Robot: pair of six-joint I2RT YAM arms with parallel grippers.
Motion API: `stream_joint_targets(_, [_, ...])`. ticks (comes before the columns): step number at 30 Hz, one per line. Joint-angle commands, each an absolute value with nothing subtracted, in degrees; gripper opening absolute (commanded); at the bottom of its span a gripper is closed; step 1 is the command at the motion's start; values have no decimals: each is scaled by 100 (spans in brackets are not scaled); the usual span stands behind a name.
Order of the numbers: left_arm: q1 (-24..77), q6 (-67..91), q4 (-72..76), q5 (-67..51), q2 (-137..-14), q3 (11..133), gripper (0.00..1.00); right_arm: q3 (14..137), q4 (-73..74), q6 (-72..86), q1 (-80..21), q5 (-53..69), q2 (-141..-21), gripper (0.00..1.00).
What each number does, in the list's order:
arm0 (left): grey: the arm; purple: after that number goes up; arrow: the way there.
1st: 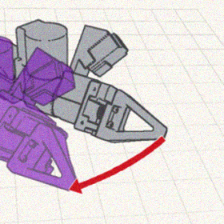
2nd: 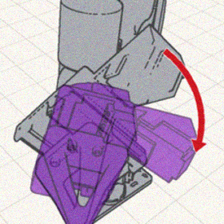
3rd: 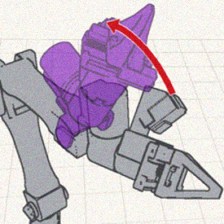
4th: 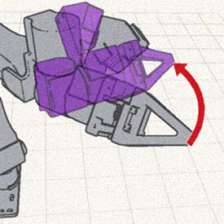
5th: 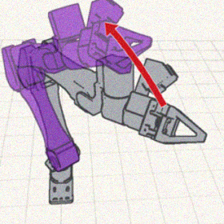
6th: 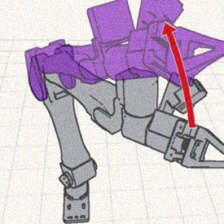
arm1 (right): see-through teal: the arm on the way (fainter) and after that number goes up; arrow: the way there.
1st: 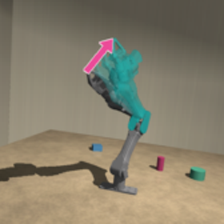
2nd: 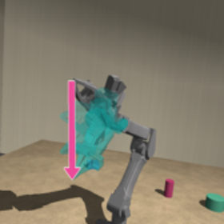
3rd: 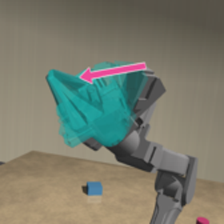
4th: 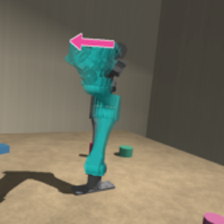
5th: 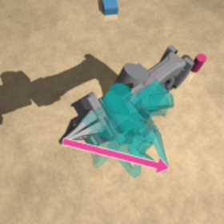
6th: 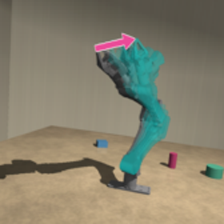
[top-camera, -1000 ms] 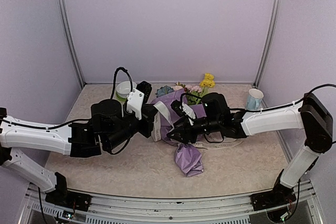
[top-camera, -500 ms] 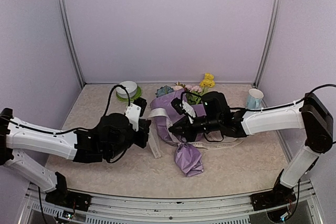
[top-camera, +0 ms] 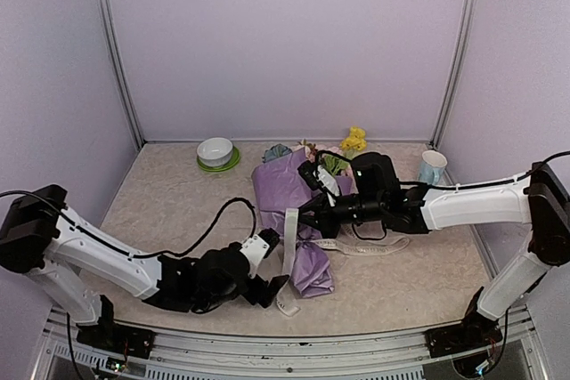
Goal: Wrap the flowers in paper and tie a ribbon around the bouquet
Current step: Cross the half-tied ribbon over the folded bouquet.
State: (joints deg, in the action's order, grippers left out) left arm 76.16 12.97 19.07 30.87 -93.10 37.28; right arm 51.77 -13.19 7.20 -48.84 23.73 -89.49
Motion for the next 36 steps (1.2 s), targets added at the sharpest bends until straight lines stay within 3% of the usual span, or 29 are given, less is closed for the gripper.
stream_joint_targets(1, [7337,1312,3539,2106,-8305,2861,98,5126,-1404,799,-4852,2452,-8839,0])
stream_joint_targets(3, [7250,1145,3850,2134,-8138,2686,96,5118,-1459,830,-4851,2522,-8875,0])
stream_joint_targets(7, [6623,882,4425,1549,-8354,2689,82,5126,-1515,904,-4850,2602,-8920,0])
stream_joint_targets(11, [6211,165,5226,618,-8718,2754,92,5086,-1562,857,-4852,2795,-8857,0])
stream_joint_targets(15, [5555,-289,5147,-829,-9144,3273,92,4925,-1759,657,-4827,3120,-8848,0])
stream_joint_targets(26, [5195,-508,5022,-2237,-10275,4170,59,4864,-1740,419,-4561,3772,-8954,0])
stream_joint_targets(30, [5203,-412,5131,-2344,-10451,4246,55,4860,-1734,426,-4459,3890,-8934,0])
stream_joint_targets(36, [5203,-397,5070,-2442,-10642,4457,34,4884,-1679,387,-4354,4058,-8979,0])
